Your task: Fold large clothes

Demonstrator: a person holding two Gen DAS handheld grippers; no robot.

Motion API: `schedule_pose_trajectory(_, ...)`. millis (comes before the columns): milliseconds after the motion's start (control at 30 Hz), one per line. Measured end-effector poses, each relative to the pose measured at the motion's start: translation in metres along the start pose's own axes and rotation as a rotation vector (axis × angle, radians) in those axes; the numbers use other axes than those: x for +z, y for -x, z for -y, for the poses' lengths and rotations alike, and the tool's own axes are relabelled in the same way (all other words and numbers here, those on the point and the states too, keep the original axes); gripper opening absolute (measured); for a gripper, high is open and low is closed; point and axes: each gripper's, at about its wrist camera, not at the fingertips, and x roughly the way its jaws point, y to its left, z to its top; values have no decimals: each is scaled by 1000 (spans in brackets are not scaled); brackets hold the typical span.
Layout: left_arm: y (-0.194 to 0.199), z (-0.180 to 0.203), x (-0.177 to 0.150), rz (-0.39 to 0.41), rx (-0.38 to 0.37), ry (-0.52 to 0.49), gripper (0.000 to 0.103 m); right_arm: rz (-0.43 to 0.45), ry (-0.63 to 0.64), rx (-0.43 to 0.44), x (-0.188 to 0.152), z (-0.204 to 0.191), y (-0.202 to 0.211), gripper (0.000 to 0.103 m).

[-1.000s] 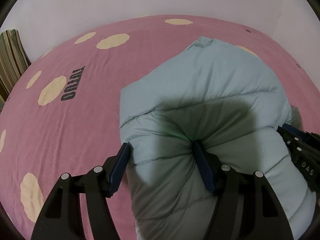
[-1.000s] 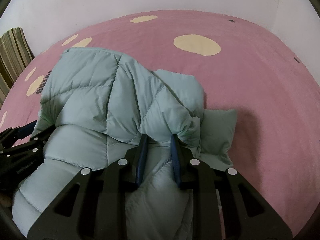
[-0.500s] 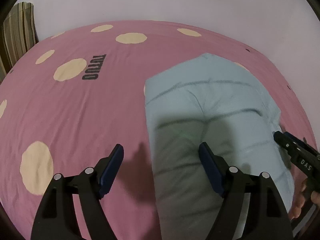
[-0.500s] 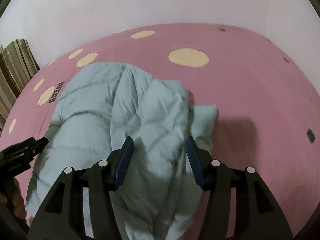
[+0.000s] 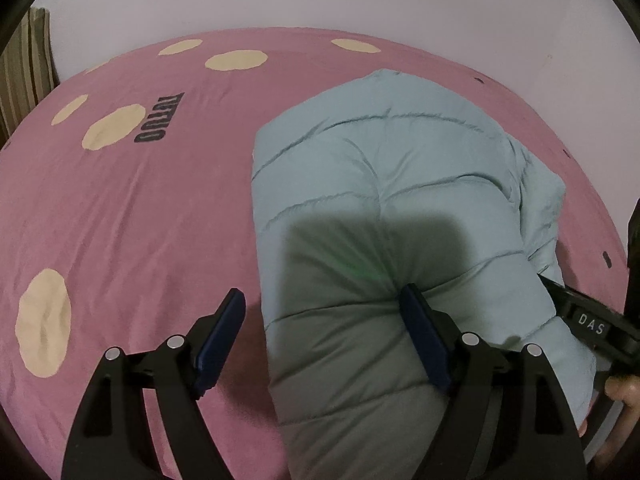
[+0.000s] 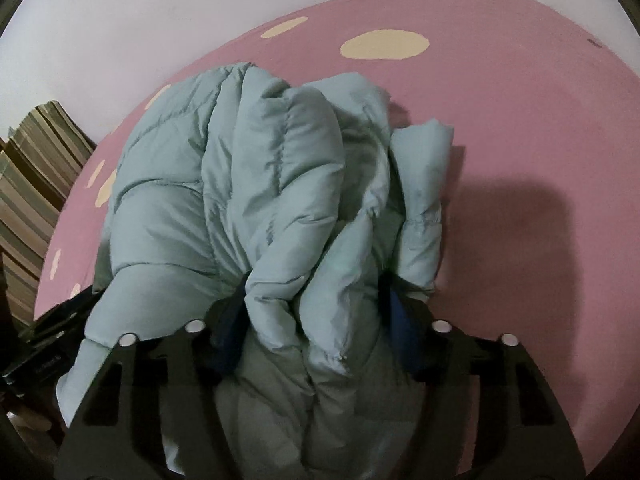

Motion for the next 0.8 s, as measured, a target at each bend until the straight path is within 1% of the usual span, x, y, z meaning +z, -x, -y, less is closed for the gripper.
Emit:
schedule_pose_trajectory(100, -1, -2, 1, 4, 12, 8, 80, -7, 8, 25, 2, -5, -4, 44)
schedule_pose_trajectory(200, 1, -3, 0, 12, 27, 6, 80, -12, 15, 42, 3, -10, -9, 41)
schedule_pose_trajectory(267, 2, -6, -1, 16, 34, 8, 80, -13, 17, 58, 5, -14, -12, 41)
schedule_pose_trajectory(633, 5, -39, -1, 27, 71, 69, 80, -24, 112, 73, 11, -48, -25, 40)
schedule_pose_trajectory(800, 4, -46, 0, 29, 77, 86, 80, -29, 123, 81, 14, -53, -30, 40)
